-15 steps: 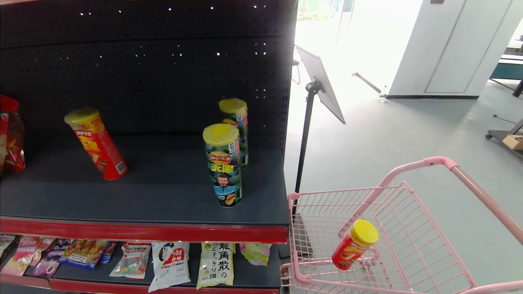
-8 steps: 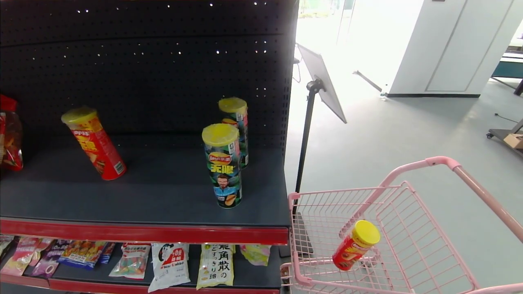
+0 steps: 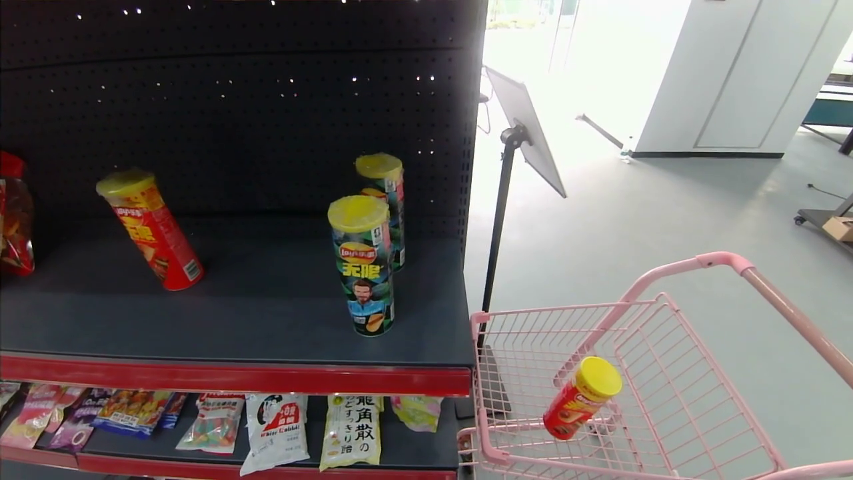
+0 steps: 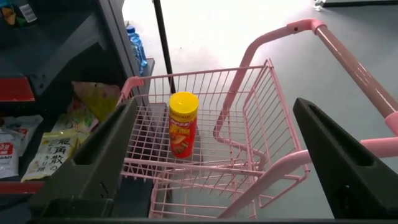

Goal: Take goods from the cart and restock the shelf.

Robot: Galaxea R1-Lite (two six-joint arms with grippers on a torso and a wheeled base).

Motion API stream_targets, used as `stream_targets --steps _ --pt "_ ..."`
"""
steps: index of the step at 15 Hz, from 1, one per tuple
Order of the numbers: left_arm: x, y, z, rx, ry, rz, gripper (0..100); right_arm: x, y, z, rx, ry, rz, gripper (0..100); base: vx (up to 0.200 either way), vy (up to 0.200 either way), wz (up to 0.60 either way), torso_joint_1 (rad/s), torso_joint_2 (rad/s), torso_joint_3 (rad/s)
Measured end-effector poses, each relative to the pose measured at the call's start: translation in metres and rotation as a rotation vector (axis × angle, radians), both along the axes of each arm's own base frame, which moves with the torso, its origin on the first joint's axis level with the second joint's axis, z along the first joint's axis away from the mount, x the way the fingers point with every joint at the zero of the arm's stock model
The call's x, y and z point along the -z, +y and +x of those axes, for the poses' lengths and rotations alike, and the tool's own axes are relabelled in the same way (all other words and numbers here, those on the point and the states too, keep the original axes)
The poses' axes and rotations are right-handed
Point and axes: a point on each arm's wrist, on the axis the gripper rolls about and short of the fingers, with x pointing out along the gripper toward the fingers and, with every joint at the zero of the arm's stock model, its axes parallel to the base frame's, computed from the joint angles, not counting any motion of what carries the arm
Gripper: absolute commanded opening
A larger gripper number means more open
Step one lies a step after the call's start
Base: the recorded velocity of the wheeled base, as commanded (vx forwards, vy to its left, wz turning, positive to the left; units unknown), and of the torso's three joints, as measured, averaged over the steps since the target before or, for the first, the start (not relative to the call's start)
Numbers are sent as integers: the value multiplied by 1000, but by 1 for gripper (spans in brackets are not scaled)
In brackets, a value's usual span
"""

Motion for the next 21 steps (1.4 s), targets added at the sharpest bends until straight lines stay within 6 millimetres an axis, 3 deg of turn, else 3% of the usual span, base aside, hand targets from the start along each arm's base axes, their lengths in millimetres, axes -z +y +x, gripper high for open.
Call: stream_targets --steps 21 --pt "0 0 0 0 0 0 100 0 0 0 1 -1 1 100 0 0 0 -154 360 200"
